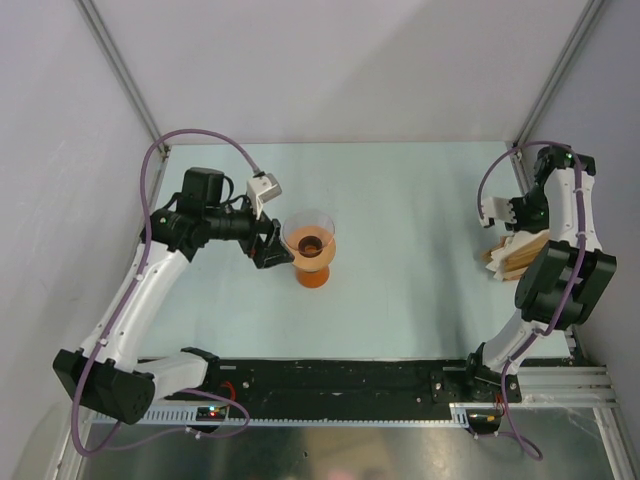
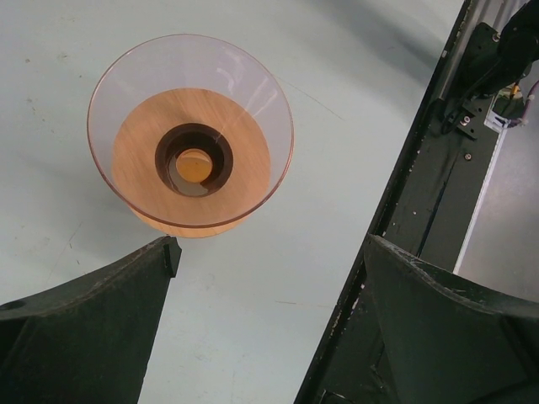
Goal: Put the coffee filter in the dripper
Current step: Pick up the coffee filter from the coffee filter holder.
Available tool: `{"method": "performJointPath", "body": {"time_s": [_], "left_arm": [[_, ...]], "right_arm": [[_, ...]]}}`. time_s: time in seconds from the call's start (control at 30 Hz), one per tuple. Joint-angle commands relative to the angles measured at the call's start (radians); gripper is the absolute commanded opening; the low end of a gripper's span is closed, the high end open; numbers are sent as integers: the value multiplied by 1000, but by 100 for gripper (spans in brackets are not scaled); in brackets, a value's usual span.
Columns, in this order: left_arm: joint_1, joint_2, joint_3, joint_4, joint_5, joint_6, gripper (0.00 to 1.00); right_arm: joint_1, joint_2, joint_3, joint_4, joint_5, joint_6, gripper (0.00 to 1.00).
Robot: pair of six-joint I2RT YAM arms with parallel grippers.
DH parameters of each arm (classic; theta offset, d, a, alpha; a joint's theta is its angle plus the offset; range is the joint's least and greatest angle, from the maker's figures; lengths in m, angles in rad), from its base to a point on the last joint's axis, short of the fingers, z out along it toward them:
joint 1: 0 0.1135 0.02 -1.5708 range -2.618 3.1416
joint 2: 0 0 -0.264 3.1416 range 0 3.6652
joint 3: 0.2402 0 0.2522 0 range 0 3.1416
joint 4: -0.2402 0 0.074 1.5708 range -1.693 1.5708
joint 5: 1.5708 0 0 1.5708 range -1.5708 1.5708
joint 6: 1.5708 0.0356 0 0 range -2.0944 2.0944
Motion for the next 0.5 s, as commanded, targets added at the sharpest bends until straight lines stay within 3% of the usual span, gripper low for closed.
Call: {"method": "performJointPath", "body": {"time_s": [0.0,0.27,0.47], "left_arm": [[-2,9,50,9,13,19,98],[-1,9,51,10,11,22,98],[-1,5,49,10,10,22,98]], "right_arm": [[-10,-14,66,-194,23,-102,18],[-5,-17,41,-183,17,-100,22],[-13,-11,46,-172,34,-112,3]]}}
